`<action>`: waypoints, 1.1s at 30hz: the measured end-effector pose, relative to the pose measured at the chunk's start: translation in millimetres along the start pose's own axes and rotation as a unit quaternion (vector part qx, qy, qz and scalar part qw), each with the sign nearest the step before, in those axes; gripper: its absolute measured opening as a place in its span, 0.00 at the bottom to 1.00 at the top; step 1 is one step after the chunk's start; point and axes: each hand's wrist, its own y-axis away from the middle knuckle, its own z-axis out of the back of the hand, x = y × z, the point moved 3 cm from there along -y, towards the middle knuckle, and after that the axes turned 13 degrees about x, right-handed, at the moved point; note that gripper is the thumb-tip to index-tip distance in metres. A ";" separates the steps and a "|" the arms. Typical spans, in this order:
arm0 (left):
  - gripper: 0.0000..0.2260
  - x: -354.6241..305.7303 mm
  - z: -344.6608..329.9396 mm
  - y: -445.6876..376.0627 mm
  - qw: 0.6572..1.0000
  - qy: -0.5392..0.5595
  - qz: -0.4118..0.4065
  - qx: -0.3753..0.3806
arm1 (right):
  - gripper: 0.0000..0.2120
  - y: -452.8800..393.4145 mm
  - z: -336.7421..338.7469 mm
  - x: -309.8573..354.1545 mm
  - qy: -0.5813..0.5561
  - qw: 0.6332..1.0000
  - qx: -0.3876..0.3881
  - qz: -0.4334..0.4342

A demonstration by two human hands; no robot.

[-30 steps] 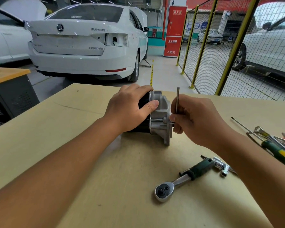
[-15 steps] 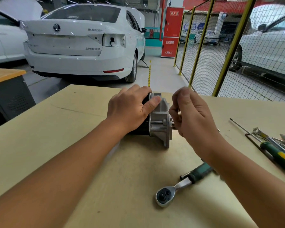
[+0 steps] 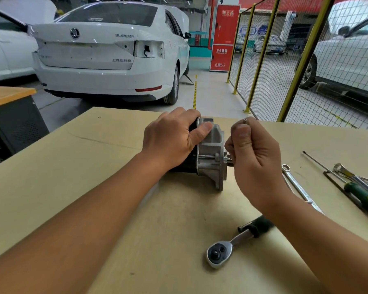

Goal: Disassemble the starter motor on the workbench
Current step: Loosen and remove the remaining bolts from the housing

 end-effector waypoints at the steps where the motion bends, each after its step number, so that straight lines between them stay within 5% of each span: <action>1: 0.29 0.3 -0.1 -0.1 1.000 0.002 0.002 0.001 | 0.21 0.7 0.1 -1.0 0.005 1.000 -0.002 0.004; 11: 0.29 1.4 0.3 -0.5 1.000 0.007 -0.002 0.004 | 0.18 14.9 -0.8 -5.7 0.021 0.997 0.023 0.064; 16: 0.30 1.4 -0.3 -0.5 1.000 0.010 -0.006 0.005 | 0.25 21.9 1.9 -1.7 0.042 0.993 0.053 0.095; 33: 0.29 4.2 -3.0 -1.8 1.000 0.024 -0.014 -0.013 | 0.24 33.1 2.5 9.9 0.241 0.942 0.204 0.110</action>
